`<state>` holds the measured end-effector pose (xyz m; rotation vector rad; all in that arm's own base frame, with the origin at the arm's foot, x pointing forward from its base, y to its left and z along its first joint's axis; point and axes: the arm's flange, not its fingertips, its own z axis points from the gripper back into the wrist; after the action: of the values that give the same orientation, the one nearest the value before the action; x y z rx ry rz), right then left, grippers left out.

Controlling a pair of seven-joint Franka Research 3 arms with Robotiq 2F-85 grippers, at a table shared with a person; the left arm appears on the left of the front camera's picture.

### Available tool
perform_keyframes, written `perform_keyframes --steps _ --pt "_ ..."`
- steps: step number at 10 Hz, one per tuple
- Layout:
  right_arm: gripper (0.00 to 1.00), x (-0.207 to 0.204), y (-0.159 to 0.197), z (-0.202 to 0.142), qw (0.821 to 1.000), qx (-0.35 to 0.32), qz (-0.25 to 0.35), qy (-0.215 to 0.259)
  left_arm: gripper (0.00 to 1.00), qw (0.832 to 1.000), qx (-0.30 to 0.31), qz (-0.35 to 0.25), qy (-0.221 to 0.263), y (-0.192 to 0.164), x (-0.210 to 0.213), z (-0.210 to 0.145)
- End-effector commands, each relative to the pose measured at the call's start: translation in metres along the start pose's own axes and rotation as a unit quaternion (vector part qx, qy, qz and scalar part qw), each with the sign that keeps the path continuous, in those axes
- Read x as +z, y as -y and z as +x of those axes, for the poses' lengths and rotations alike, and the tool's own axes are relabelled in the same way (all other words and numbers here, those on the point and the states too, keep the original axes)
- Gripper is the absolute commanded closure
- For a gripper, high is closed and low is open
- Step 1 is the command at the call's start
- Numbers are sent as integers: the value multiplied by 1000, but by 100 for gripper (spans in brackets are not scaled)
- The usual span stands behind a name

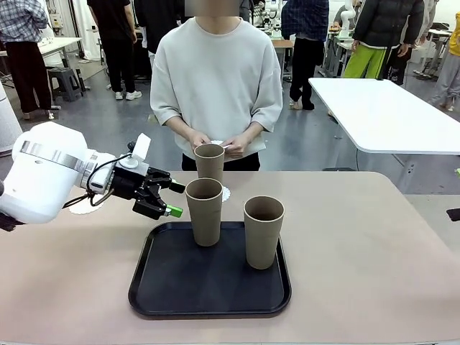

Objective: Place coasters on the table and set cups on them.
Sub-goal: Take one Reusable plastic cup from the Flat Tray and place it on a coaster set by the human.

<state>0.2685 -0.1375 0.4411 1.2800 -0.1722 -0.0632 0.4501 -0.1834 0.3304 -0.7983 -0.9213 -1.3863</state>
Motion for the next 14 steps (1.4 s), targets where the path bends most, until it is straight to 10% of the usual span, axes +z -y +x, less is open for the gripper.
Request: perform_keyframes --steps 1,3,14 --pt "0 0 0 1 1000 0 4 2 0 1000 -16 8 -5 3 0 1" --pt "0 0 0 1 1000 0 4 2 0 998 29 17 -57 0 12 8" --pt "0 0 0 1 1000 0 4 2 0 999 -13 -28 36 1 4 -17"
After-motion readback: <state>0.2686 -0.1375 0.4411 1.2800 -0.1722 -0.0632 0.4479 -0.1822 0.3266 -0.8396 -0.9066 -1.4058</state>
